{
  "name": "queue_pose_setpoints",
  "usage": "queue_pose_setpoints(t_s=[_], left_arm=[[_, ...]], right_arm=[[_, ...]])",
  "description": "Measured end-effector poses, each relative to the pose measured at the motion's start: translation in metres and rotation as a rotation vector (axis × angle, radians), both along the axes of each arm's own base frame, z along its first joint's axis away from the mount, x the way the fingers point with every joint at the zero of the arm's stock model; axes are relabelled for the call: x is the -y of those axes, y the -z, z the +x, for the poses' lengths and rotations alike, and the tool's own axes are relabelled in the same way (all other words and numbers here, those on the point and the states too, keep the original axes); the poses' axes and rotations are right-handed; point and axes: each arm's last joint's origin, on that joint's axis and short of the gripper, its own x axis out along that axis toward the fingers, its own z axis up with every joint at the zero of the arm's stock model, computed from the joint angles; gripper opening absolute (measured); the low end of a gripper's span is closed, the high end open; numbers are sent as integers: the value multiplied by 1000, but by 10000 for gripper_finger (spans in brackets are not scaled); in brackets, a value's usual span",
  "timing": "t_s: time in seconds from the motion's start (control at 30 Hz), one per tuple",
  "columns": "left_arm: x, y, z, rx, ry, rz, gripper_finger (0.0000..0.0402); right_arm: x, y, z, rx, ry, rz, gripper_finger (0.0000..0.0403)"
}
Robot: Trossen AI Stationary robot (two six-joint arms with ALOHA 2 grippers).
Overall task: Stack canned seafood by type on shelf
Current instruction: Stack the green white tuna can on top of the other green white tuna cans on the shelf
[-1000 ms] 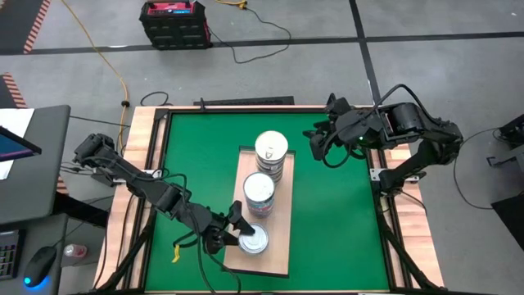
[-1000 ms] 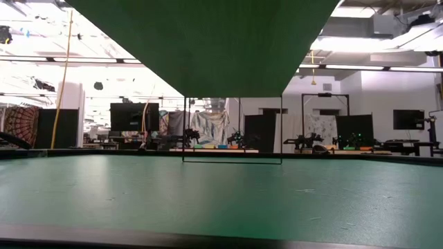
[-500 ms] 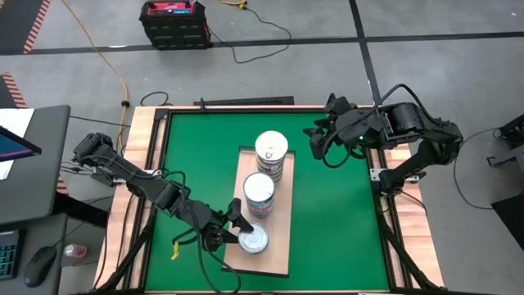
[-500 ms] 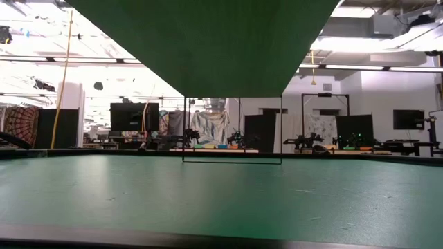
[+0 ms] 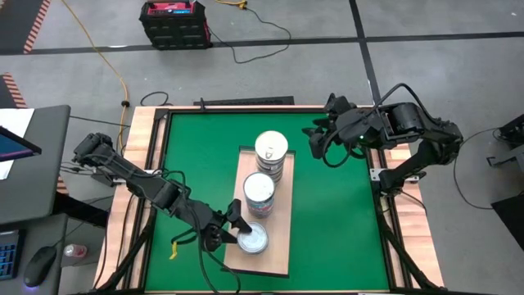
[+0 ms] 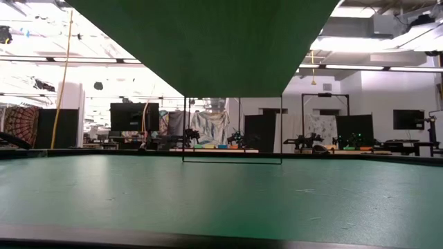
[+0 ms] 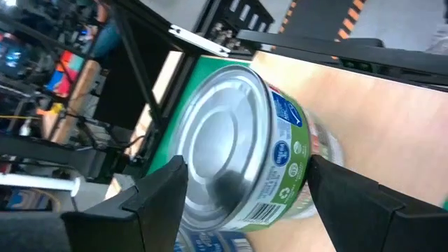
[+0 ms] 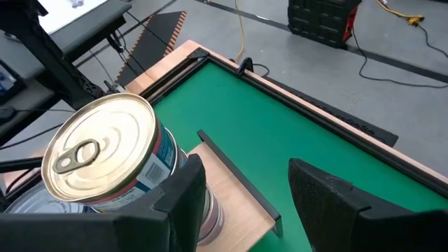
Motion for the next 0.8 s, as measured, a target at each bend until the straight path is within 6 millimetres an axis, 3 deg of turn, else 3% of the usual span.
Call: queue_pose_setpoints(t_s=[0.33,0.8], left_arm=[[-2,3,-7,-66,67,30,281],[-6,-2,-10,-30,2,81,281]], right_arm=[[0,-3,2,18,-2,-30,228],[1,-1,1,-13,-17,-45,228]])
